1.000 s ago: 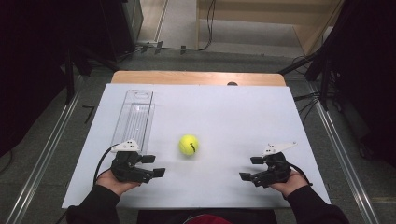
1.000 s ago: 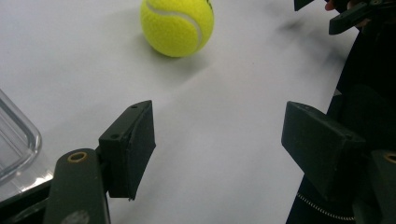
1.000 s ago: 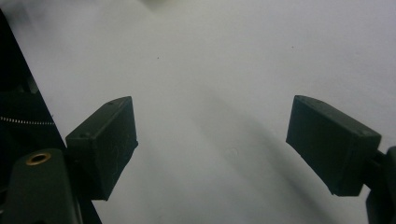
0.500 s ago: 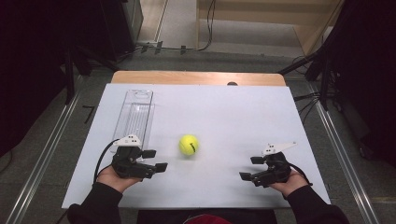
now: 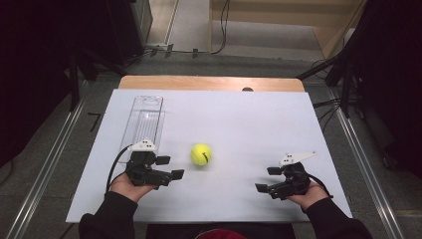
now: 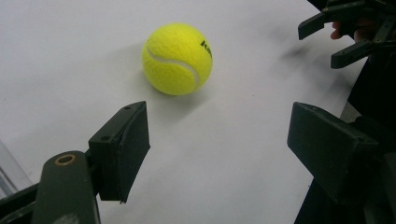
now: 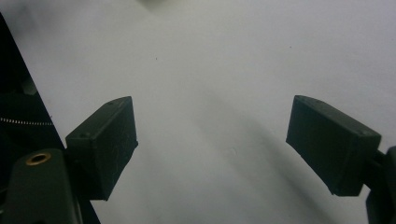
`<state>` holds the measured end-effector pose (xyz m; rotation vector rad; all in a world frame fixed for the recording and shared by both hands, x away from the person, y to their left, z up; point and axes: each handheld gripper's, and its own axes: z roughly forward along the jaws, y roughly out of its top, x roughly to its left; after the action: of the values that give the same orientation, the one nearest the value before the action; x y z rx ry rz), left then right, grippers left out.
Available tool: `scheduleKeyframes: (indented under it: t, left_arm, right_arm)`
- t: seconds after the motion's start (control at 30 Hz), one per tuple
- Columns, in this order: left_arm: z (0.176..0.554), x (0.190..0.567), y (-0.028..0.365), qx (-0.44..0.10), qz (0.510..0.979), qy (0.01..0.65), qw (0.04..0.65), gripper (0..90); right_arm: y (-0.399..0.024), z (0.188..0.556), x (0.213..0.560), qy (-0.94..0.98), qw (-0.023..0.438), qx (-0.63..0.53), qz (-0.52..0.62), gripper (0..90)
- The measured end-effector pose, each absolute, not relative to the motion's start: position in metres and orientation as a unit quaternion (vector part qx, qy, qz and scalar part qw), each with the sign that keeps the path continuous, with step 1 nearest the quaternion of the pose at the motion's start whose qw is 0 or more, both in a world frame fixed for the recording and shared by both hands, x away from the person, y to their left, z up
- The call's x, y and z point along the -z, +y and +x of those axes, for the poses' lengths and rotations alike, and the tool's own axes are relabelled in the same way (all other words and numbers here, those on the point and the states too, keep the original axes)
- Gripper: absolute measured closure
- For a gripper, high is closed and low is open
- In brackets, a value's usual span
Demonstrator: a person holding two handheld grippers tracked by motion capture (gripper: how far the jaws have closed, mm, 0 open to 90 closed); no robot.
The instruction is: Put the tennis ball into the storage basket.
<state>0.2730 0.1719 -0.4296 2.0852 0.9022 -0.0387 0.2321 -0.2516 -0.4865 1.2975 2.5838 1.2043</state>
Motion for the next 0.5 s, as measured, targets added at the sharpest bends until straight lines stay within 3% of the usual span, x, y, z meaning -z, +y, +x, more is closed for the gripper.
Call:
scheduleKeyframes:
  t: [0.23,0.3,0.33,0.5]
  left_arm:
    - [0.276,0.430,0.166,0.012,0.840,0.353,0.412,21.2]
    - [0.277,0.431,0.165,0.022,0.838,0.352,0.416,14.1]
    - [0.278,0.431,0.164,0.029,0.839,0.351,0.416,4.0]
    - [0.280,0.432,0.158,0.019,0.841,0.347,0.415,0.0]
  right_arm:
    - [-0.252,0.232,0.486,0.825,0.006,-0.384,0.414,14.1]
    - [-0.252,0.232,0.486,0.825,0.005,-0.384,0.414,14.1]
    - [-0.251,0.232,0.486,0.826,0.005,-0.384,0.413,14.1]
    - [-0.252,0.232,0.486,0.825,0.005,-0.384,0.414,14.1]
